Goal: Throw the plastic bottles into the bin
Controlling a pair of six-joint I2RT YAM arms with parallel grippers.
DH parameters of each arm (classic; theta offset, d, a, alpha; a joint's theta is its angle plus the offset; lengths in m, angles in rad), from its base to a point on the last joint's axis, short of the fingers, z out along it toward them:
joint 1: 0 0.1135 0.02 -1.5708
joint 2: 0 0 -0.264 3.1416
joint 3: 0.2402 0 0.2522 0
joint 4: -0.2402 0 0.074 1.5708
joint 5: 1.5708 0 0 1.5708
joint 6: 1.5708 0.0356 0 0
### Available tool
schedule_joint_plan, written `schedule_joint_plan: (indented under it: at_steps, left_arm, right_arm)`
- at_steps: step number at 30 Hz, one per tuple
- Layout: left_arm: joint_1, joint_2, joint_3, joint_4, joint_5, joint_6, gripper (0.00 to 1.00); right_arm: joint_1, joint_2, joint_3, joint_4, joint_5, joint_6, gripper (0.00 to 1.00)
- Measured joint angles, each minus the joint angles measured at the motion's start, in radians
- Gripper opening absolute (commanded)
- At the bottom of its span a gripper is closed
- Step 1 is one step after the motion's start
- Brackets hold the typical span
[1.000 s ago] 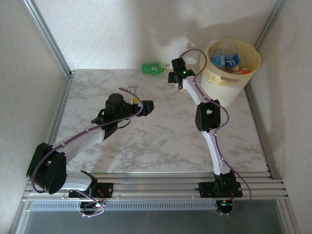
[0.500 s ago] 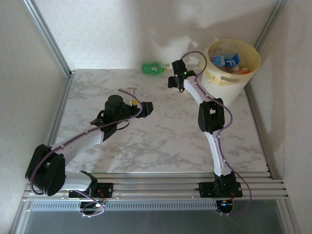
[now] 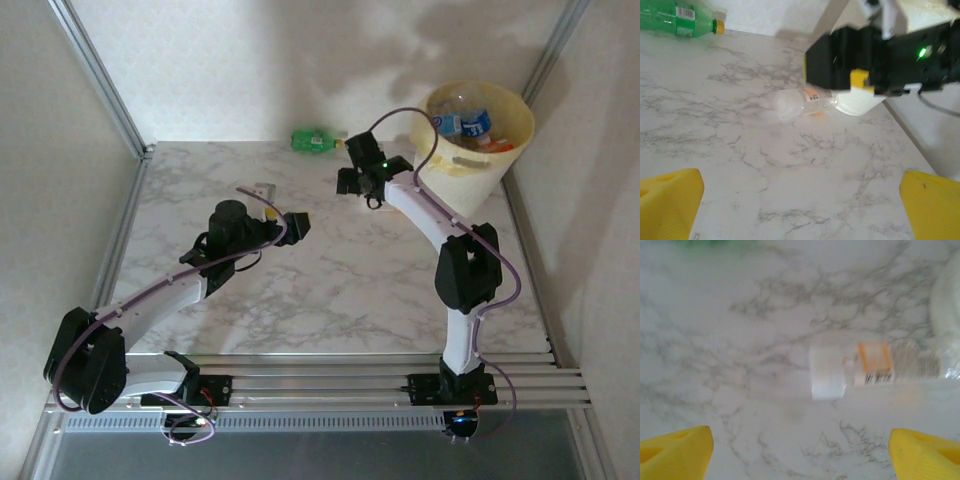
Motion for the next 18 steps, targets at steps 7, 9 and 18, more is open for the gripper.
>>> schedule_joint_plan:
  at_steps: [7, 9, 18]
  left_arm:
    - [-0.001, -0.050, -0.028, -0.001, -0.008, 0.000, 1.00]
    - [-0.001, -0.068, -0.038, -0.001, -0.008, 0.000, 1.00]
    - [-0.001, -0.061, -0.066, 0.007, -0.008, 0.000, 1.00]
  right_arm:
    - [-0.053, 0.116, 0.026, -0.073, 0.051, 0.095, 0.94]
    - [-0.054, 0.111, -0.018, -0.084, 0.058, 0.114, 0.94]
    - [-0.059, -0.109, -0.273, -0.128, 0.053, 0.173, 0.97]
